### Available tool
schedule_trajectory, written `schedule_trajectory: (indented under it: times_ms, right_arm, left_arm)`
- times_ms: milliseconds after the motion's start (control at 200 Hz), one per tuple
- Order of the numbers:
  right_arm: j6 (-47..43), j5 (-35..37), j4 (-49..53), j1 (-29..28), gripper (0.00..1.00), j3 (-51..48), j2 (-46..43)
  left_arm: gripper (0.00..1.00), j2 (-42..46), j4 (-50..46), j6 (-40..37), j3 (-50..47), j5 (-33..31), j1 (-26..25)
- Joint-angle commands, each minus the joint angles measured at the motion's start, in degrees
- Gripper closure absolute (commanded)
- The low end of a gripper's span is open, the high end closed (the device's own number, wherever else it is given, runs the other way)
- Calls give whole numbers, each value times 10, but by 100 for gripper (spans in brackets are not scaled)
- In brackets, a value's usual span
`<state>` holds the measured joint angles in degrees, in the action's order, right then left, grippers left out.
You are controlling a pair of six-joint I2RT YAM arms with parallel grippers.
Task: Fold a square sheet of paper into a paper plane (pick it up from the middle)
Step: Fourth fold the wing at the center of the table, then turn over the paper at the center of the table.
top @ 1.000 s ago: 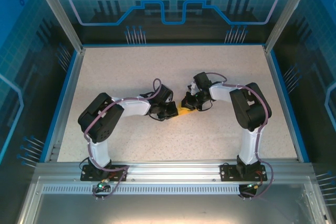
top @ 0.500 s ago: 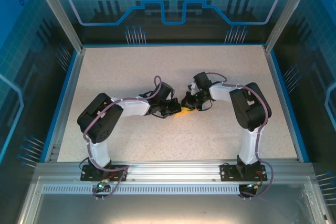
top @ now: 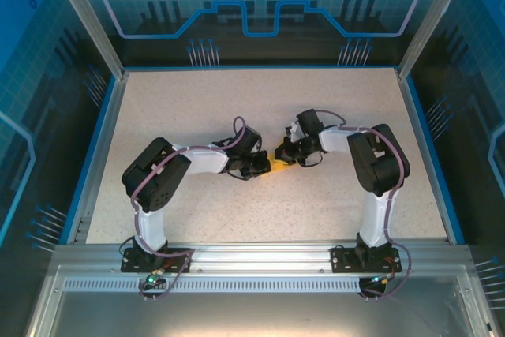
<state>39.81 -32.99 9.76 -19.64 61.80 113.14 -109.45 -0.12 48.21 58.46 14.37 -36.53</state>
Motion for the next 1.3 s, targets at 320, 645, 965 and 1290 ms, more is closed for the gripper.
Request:
schedule_trajectory:
  times_ms: [320, 645, 965, 1290]
  right_arm:
    - [-28, 28, -22, 74, 95, 20, 36]
    - [-18, 35, -26, 127, 95, 44, 51]
    - [-22, 38, -18, 167, 94, 90, 62]
    - [-73, 113, 63, 132, 77, 76, -67]
  left_arm:
    - [97, -4, -102, -10, -33, -31, 8]
    - [98, -9, -100, -7, -35, -26, 8]
    - [98, -1, -96, -10, -33, -17, 8]
    - [70, 86, -49, -39, 19, 19, 9]
